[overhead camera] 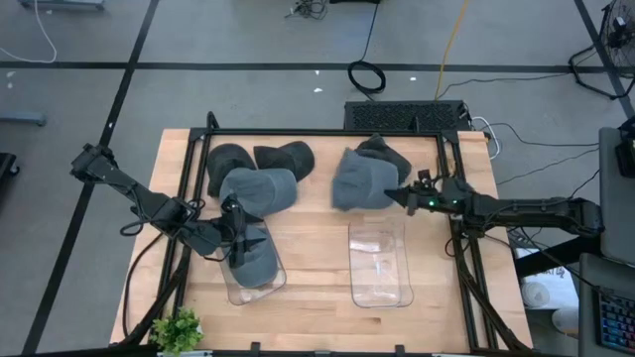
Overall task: Pick & Place hat
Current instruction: Put the right gray cap into the left transparent bin
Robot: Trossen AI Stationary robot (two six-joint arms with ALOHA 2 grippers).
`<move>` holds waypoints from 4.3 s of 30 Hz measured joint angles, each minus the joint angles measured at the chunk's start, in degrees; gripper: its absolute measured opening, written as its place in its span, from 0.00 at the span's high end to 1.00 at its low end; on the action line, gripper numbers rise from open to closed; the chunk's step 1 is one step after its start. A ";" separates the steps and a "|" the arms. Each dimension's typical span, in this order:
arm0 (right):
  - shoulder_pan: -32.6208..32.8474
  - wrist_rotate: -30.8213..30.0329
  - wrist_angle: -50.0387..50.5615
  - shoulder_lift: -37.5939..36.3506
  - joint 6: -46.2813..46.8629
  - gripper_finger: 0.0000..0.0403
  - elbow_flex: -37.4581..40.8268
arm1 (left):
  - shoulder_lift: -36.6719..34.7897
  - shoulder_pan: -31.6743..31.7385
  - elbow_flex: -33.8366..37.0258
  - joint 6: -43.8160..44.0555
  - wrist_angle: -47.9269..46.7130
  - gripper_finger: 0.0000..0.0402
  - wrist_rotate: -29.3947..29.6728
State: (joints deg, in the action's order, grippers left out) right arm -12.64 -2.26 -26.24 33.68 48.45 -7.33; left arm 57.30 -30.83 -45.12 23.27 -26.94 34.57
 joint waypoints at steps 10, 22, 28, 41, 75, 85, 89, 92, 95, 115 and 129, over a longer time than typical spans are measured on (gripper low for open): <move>7.16 -4.18 -32.88 3.88 -19.38 0.99 -0.11 | 0.83 0.65 0.00 0.39 8.33 0.41 0.03; 15.50 -14.14 -47.67 25.92 -43.80 1.00 -15.95 | 15.65 14.25 0.00 -11.48 55.77 0.42 -19.46; 17.45 -12.95 -53.48 35.85 -51.08 1.00 -25.59 | 21.22 20.38 0.00 -14.10 70.94 0.47 -22.55; 17.64 -7.93 -55.80 46.13 -50.29 1.00 -33.97 | 25.99 28.14 -0.02 -13.03 87.37 0.44 -33.01; 17.26 -9.96 -54.94 53.62 -51.00 1.00 -40.44 | 25.97 30.55 -0.09 -16.02 91.34 0.45 -29.48; 17.79 -12.71 -54.40 53.61 -59.70 0.99 -40.95 | 25.88 30.47 -0.11 -15.33 88.79 0.76 -30.33; 17.77 -12.94 -53.44 53.48 -59.17 0.94 -40.94 | 23.94 30.43 -0.11 -16.21 84.96 0.96 -33.82; 17.73 -13.23 -49.49 53.36 -59.54 0.89 -40.61 | 20.72 30.28 -0.11 -16.18 78.58 0.97 -34.58; 17.94 -13.70 -45.13 52.94 -59.77 0.83 -38.88 | 14.33 29.45 -0.09 -17.57 65.61 0.98 -33.78; 17.99 -14.17 -30.23 46.28 -49.22 0.73 -33.42 | -23.96 4.58 8.24 14.01 -2.15 0.98 -24.67; 17.99 -14.19 -29.16 46.33 -49.22 0.74 -33.44 | -24.31 -25.15 33.99 27.03 29.87 0.98 -1.78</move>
State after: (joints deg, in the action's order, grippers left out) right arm 5.34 -16.45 -55.40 80.01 -0.77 -40.77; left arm 32.99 -55.98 -11.14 50.29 2.93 32.79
